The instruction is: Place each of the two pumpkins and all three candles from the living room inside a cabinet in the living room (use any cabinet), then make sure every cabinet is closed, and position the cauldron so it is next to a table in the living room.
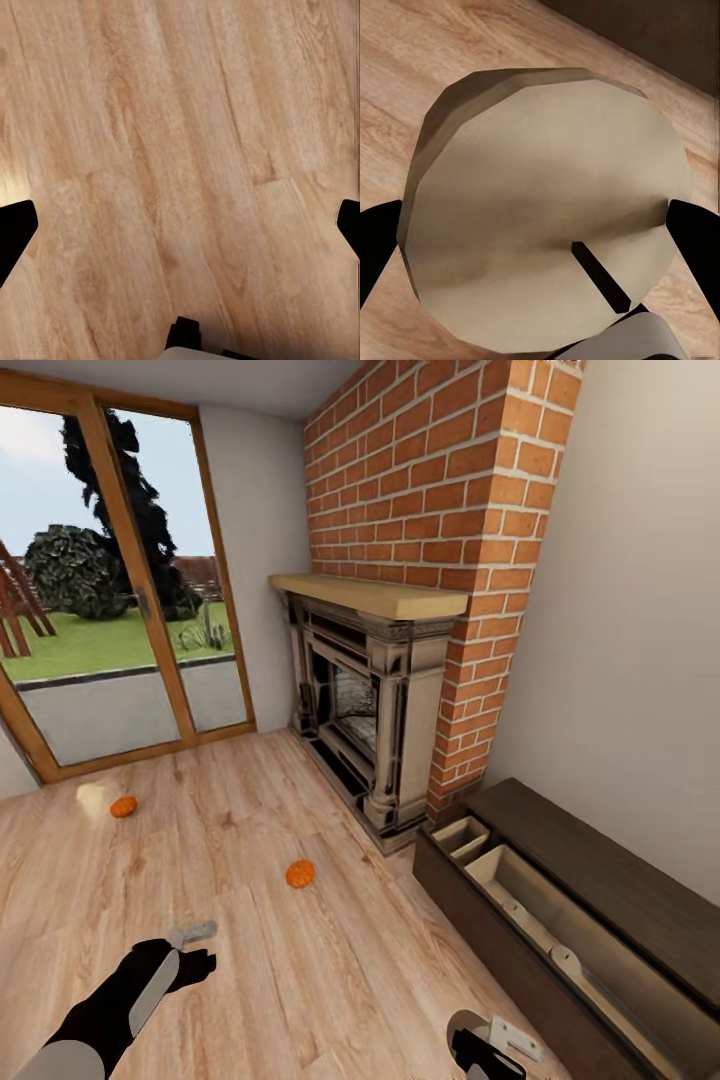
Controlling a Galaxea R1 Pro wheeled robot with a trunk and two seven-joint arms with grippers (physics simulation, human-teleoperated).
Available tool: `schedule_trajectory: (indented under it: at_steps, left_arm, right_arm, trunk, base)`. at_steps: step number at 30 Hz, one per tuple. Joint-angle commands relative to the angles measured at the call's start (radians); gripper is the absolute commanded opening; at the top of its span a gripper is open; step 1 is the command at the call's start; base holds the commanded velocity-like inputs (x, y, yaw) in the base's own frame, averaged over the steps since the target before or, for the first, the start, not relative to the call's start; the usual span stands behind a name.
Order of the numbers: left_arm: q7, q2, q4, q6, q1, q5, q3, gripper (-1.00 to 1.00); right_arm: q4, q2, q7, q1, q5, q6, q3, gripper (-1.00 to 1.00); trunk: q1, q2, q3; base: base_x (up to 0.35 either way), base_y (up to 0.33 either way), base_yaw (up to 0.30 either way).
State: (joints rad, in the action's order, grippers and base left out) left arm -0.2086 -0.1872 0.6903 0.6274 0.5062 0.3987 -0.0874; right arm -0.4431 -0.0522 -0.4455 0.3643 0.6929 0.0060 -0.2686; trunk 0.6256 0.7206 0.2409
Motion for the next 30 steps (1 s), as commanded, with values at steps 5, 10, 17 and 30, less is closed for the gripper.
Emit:
schedule_trajectory:
  at_steps: [5,10,17,30]
  left_arm:
    - [0.000,0.000,0.000,0.000,0.000,0.000,0.000,1.00]
    - [0.001,0.000,0.000,0.000,0.000,0.003,0.000,1.00]
    - [0.005,0.000,0.000,0.003,0.000,0.005,0.000,1.00]
    - [0.005,0.002,0.000,0.003,0.000,0.003,0.001,1.00]
  right_arm:
    - [0.000,0.001,0.001,0.001,-0.001,0.000,0.000,-1.00]
    - [0.000,0.003,0.001,0.000,-0.001,0.001,0.000,-1.00]
    - [0.000,0.006,0.001,0.000,-0.001,0.003,0.001,-1.00]
    - [0.001,0.006,0.001,0.000,-0.001,0.002,0.001,-1.00]
  trunk:
    - [0.000,0.000,0.000]
    - [0.000,0.000,0.000]
    - [-0.015,-0.028,-0.013]
    - [-0.065,-0.119,-0.053]
  base:
    - [0.000,0.000,-0.279]
    - [0.000,0.000,-0.280]
    - [0.000,0.000,-0.280]
    - [0.000,0.000,-0.280]
